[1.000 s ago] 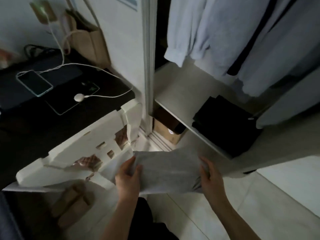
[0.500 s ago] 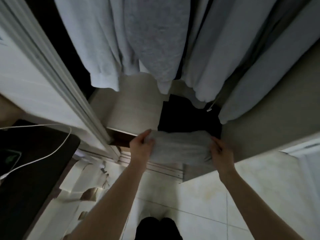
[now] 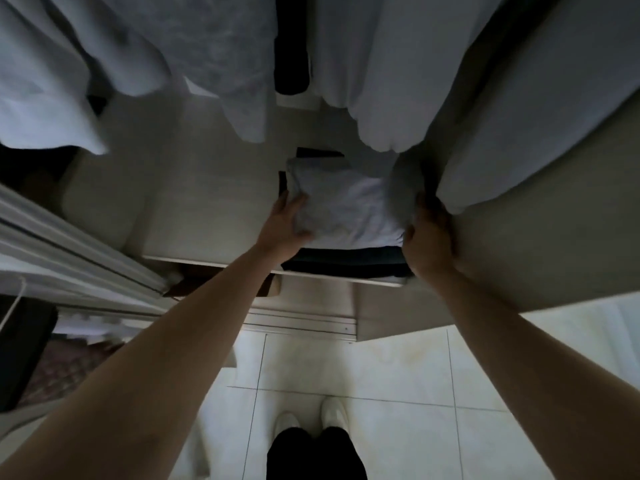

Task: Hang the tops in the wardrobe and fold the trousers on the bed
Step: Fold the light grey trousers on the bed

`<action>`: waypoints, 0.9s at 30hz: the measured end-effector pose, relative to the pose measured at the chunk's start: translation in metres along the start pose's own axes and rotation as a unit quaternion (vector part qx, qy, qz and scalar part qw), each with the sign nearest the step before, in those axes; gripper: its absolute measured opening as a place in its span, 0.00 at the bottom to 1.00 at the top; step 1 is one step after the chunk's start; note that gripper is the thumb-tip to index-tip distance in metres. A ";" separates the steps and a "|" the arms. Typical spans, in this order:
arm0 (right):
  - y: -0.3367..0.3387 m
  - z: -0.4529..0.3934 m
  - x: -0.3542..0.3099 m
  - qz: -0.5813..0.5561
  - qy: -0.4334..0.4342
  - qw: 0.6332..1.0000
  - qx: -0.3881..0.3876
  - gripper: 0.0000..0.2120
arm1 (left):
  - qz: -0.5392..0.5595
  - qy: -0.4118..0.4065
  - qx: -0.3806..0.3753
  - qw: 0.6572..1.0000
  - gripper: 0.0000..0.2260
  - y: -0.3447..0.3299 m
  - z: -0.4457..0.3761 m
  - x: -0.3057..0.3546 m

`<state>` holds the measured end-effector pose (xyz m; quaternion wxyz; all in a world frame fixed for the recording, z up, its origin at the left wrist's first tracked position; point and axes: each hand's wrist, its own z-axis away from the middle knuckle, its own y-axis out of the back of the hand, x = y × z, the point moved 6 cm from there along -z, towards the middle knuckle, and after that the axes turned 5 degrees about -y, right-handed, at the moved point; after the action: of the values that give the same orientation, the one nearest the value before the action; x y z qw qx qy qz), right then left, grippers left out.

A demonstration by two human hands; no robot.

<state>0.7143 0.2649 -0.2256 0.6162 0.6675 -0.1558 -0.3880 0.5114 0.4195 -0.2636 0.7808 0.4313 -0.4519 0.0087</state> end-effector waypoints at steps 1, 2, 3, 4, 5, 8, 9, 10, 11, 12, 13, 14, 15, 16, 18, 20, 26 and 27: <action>0.003 0.005 -0.004 0.028 0.010 0.999 0.030 0.34 | -0.038 -0.013 0.005 0.999 0.42 -0.003 0.003 -0.002; 0.004 0.010 -0.009 0.050 0.028 0.997 0.055 0.38 | -0.092 -0.030 0.005 0.995 0.46 -0.007 0.007 -0.003; 0.004 0.015 -0.014 0.071 0.057 0.994 0.069 0.40 | -0.156 -0.045 0.007 0.987 0.48 -0.010 0.011 -0.003; 0.001 0.021 -0.019 0.103 0.093 0.988 0.068 0.42 | -0.216 -0.059 0.013 0.974 0.48 -0.013 0.015 -0.003; -0.003 0.025 -0.023 0.145 0.128 0.979 0.057 0.42 | -0.266 -0.074 0.025 0.961 0.47 -0.014 0.018 -0.001; -0.014 0.021 -0.025 0.231 0.152 0.961 0.020 0.36 | -0.356 -0.130 0.035 0.925 0.40 -0.017 0.022 0.005; -0.015 0.016 -0.023 0.240 0.144 0.960 0.009 0.35 | -0.366 -0.144 0.031 0.919 0.38 -0.018 0.022 0.005; -0.016 0.011 -0.022 0.247 0.138 0.959 0.000 0.34 | -0.365 -0.151 0.031 0.918 0.35 -0.017 0.022 0.005; -0.016 0.009 -0.022 0.253 0.138 0.958 -0.007 0.33 | -0.366 -0.155 0.034 0.917 0.32 -0.015 0.022 0.004; -0.014 0.008 -0.024 0.254 0.140 0.957 -0.011 0.32 | -0.373 -0.158 0.036 0.913 0.31 -0.011 0.022 0.003; -0.012 0.009 -0.027 0.251 0.144 0.957 -0.010 0.31 | -0.388 -0.168 0.041 0.906 0.30 -0.007 0.022 0.005; -0.007 0.011 -0.030 0.246 0.146 0.958 0.000 0.30 | -0.403 -0.188 0.053 0.894 0.29 -0.002 0.024 0.010; -0.002 0.016 -0.032 0.240 0.147 0.959 0.015 0.28 | -0.416 -0.213 0.074 0.881 0.28 0.004 0.028 0.016; 0.002 0.022 -0.033 0.238 0.149 0.959 0.027 0.27 | -0.425 -0.237 0.104 0.867 0.24 0.012 0.031 0.019; 0.002 0.034 -0.025 0.247 0.159 0.956 0.018 0.29 | -0.433 -0.261 0.161 0.847 0.18 0.027 0.039 0.018; -0.007 0.043 -0.012 0.271 0.173 0.946 -0.025 0.31 | -0.427 -0.278 0.176 0.842 0.19 0.034 0.046 0.010; -0.021 0.039 -0.008 0.284 0.174 0.941 -0.054 0.36 | -0.392 -0.247 0.032 0.886 0.31 -0.004 0.050 0.003; -0.021 0.039 -0.008 0.282 0.172 0.942 -0.055 0.37 | -0.402 -0.212 0.006 0.891 0.32 -0.011 0.048 0.000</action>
<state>0.6757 0.2475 -0.2407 0.7534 0.6178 -0.2079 -0.0861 0.4824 0.3802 -0.2603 0.6005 0.5721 -0.3950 -0.3950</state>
